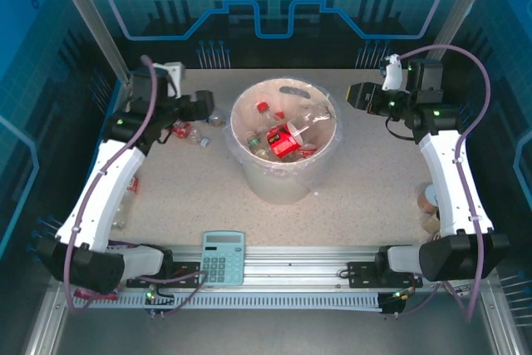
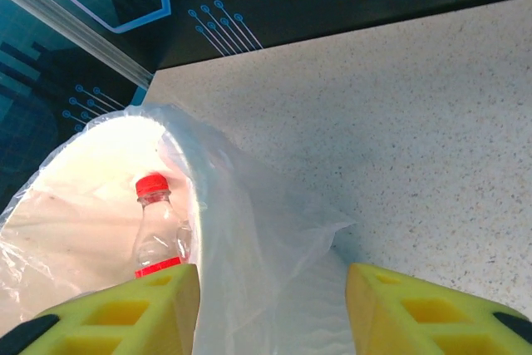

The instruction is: Put the plastic bottles in the bin

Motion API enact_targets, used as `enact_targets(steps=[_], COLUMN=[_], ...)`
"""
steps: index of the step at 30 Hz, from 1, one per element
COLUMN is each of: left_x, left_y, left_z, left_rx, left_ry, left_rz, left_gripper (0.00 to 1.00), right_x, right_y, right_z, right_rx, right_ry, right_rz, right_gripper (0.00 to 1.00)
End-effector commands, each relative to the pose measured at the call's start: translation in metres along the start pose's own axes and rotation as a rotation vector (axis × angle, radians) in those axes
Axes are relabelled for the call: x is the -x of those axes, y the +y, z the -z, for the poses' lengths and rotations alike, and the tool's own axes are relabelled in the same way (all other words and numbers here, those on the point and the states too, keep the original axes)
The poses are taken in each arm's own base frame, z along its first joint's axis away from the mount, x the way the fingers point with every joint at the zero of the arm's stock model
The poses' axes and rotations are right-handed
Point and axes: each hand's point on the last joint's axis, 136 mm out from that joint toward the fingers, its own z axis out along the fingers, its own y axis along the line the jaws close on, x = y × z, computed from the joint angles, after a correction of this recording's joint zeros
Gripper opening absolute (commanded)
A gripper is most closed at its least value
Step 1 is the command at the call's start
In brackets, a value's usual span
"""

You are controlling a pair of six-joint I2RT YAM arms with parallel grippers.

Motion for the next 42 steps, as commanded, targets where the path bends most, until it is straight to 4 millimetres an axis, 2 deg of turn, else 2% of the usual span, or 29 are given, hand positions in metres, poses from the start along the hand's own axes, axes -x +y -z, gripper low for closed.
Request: enact_targets(steps=[1, 4, 9, 13, 15, 21, 25, 30, 39, 42], left_x=[-0.030, -0.036, -0.072, -0.094, -0.115, -0.169, -0.200, -0.229, -0.256, -0.260], left_y=[0.026, 0.053, 0.145, 0.200, 0.226, 0.270, 0.284, 0.288, 0.279, 0.276], left_z=[0.014, 0.025, 0.028, 0.020, 0.013, -0.007, -0.024, -0.044, -0.067, -0.071], left_rx=[0.082, 0.163, 0.420, 0.562, 0.613, 0.724, 0.697, 0.671, 0.626, 0.622], left_ry=[0.066, 0.087, 0.214, 0.178, 0.214, 0.430, 0.509, 0.632, 0.743, 0.757], left_rz=[0.060, 0.119, 0.274, 0.402, 0.464, 0.449, 0.520, 0.524, 0.529, 0.527], left_gripper=[0.99, 0.99, 0.99, 0.99, 0.99, 0.99, 0.99, 0.99, 0.99, 0.94], right_x=[0.008, 0.009, 0.010, 0.009, 0.008, 0.005, 0.006, 0.008, 0.009, 0.009], right_y=[0.009, 0.010, 0.008, 0.010, 0.008, 0.001, -0.001, -0.003, -0.005, -0.004], right_z=[0.002, -0.004, -0.010, -0.019, -0.022, -0.026, -0.024, -0.020, -0.018, -0.017], right_rx=[0.068, 0.094, 0.109, 0.157, 0.162, 0.160, 0.160, 0.155, 0.156, 0.156], right_ry=[-0.033, -0.024, -0.028, -0.021, -0.015, -0.009, -0.017, -0.030, -0.038, -0.037], right_rz=[-0.002, -0.008, -0.014, -0.037, -0.041, -0.047, -0.052, -0.054, -0.062, -0.063], right_gripper=[0.50, 0.50, 0.50, 0.50, 0.50, 0.50, 0.50, 0.50, 0.50, 0.50])
